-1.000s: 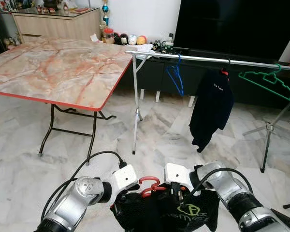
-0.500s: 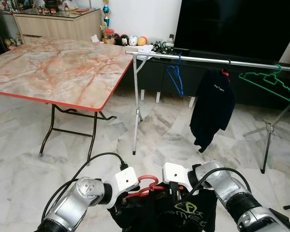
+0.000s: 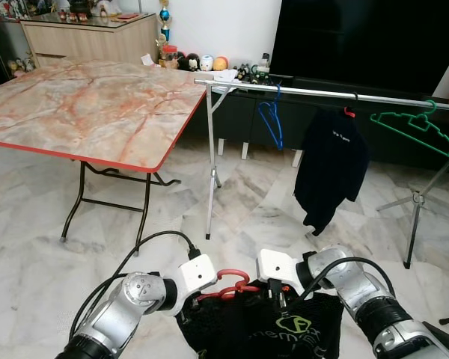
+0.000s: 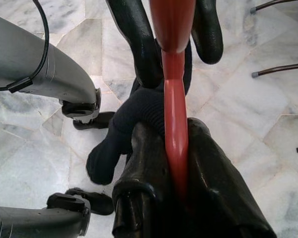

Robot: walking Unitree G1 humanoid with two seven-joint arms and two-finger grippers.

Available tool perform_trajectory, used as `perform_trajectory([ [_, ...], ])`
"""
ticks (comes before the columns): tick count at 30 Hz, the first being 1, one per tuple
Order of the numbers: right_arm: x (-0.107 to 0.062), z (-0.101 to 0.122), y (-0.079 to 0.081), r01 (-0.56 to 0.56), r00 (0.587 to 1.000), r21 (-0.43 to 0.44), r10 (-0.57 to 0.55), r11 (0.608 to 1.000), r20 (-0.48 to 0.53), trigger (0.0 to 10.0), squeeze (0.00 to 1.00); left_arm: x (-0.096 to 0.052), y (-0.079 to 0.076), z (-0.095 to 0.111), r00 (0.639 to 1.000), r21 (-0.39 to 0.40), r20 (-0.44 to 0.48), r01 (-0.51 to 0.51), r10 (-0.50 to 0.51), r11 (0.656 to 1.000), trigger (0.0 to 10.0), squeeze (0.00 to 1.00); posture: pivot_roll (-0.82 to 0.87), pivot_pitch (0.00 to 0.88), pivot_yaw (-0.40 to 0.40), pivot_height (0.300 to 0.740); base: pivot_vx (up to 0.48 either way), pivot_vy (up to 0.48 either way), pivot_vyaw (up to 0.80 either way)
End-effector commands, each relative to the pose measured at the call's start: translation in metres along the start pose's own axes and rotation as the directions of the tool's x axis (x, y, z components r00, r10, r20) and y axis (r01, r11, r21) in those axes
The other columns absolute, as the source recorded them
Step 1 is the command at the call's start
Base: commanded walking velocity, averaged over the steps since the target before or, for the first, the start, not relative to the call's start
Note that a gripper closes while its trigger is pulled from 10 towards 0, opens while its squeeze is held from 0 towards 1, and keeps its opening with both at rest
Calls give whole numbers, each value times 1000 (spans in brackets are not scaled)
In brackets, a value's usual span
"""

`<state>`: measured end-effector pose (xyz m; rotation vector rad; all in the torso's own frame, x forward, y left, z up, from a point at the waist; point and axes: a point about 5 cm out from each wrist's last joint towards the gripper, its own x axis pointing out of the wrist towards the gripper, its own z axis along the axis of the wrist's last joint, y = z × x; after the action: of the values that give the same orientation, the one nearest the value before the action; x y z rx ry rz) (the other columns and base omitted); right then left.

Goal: Hang hanger

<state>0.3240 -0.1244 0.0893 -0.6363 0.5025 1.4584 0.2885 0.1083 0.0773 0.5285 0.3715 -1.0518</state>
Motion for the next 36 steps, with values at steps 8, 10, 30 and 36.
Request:
perform_trajectory([
  [8,-5,20,-4,-23,995,-61,29,998,92,10000,0,-3,-2,4,992,-128,122,32,-16,991,10000,0,130,0,-69,740,0,0,0],
  [10,-9,17,-4,-29,995,-54,34,998,96,10000,0,-8,-2,2,988,-165,154,57,-31,985,10000,0,133,0,-76,740,0,0,0],
  [30,-18,19,2,-115,978,-44,121,992,172,10000,0,-20,-5,6,966,-165,227,165,-126,972,10000,0,131,0,-96,740,0,0,0],
  [36,-15,22,-1,-89,983,-42,94,995,157,10000,0,-18,-12,10,963,-119,207,201,-174,972,10000,0,132,0,-95,740,0,0,0],
])
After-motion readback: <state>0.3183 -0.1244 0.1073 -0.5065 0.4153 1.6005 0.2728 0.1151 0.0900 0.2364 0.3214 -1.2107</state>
